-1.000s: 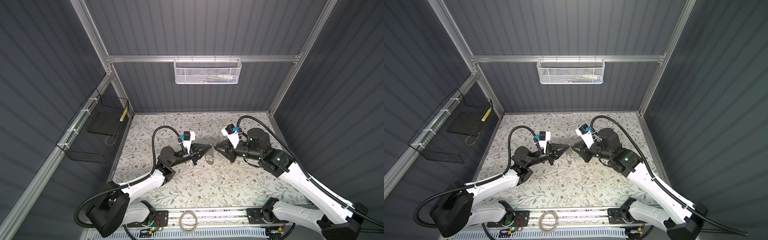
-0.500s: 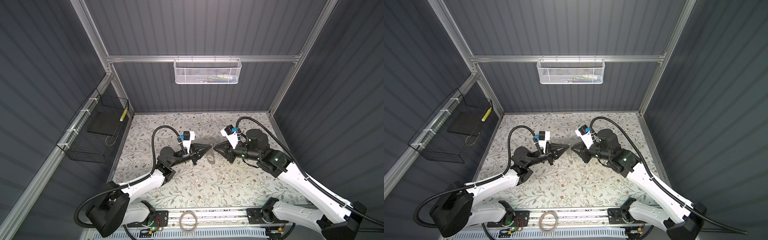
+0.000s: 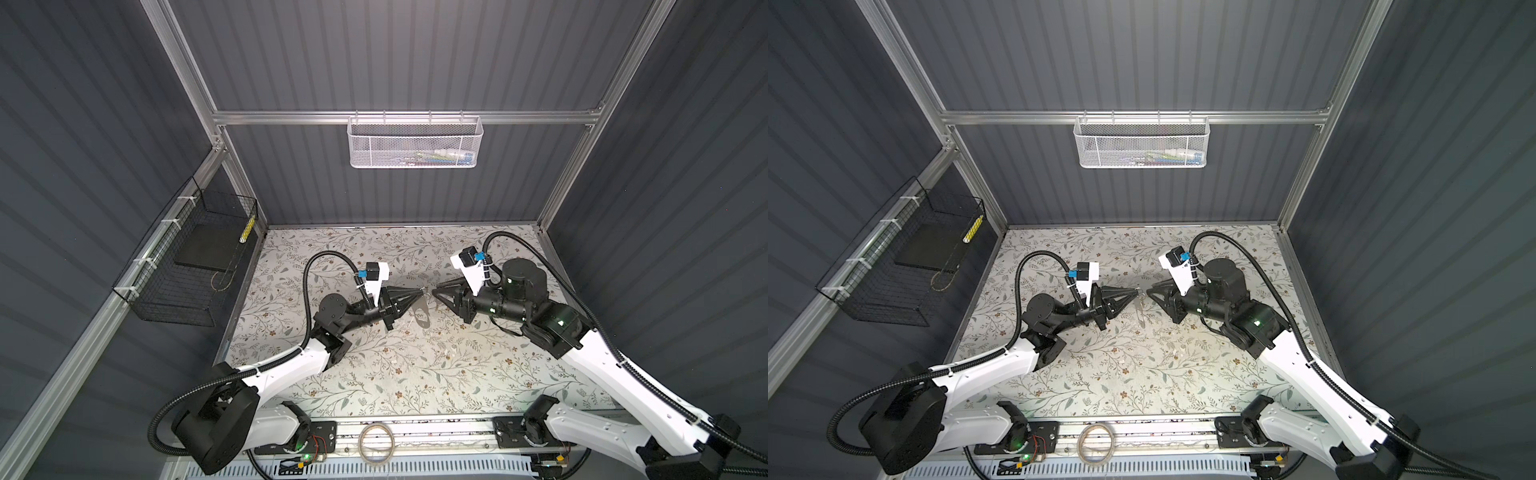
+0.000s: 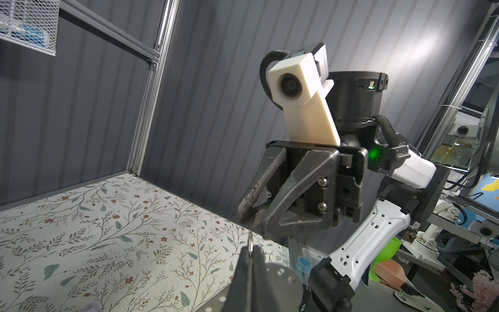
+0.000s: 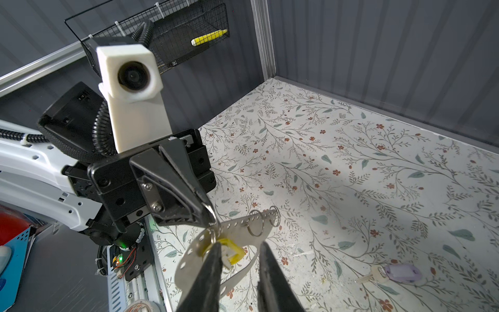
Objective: Attach keys to a key ring
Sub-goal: Insert the key into the keyring.
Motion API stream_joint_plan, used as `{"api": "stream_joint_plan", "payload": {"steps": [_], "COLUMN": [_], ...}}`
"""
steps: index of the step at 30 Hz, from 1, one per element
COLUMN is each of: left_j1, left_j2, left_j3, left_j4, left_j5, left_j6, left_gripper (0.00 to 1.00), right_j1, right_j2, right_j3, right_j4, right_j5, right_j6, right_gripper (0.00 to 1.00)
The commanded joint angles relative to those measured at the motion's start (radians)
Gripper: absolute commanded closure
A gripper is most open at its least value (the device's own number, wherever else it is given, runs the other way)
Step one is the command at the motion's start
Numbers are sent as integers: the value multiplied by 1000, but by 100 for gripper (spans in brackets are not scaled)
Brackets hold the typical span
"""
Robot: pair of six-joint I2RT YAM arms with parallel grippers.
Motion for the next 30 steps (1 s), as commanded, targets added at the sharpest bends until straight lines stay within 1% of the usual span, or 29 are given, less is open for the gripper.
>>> {"api": "stream_joint_plan", "payload": {"steps": [1, 13, 18, 25, 30], "left_j1": [-2, -3, -3, -3, -3], "left_j2": [8, 13, 14, 15, 20], "left_j3": [24, 25, 27, 30, 37], "left_j4": [53, 53, 54, 56, 53], "left_j5": [13, 3, 10, 26, 43], "left_j6": [-10, -8, -13, -21, -27], "left_gripper": [100, 100, 100, 100, 100], "right_j1": [5, 24, 30, 30, 30], "right_j2": [16, 25, 33, 39, 39], "right_j3": [-3, 3, 6, 9, 11], "right_j4": [-5, 2, 2, 14, 20], "right_j5": [-32, -78, -71, -38, -21], "right_j6": [9, 6, 7, 13, 15], "right_gripper": [76, 78, 79, 83, 83]}}
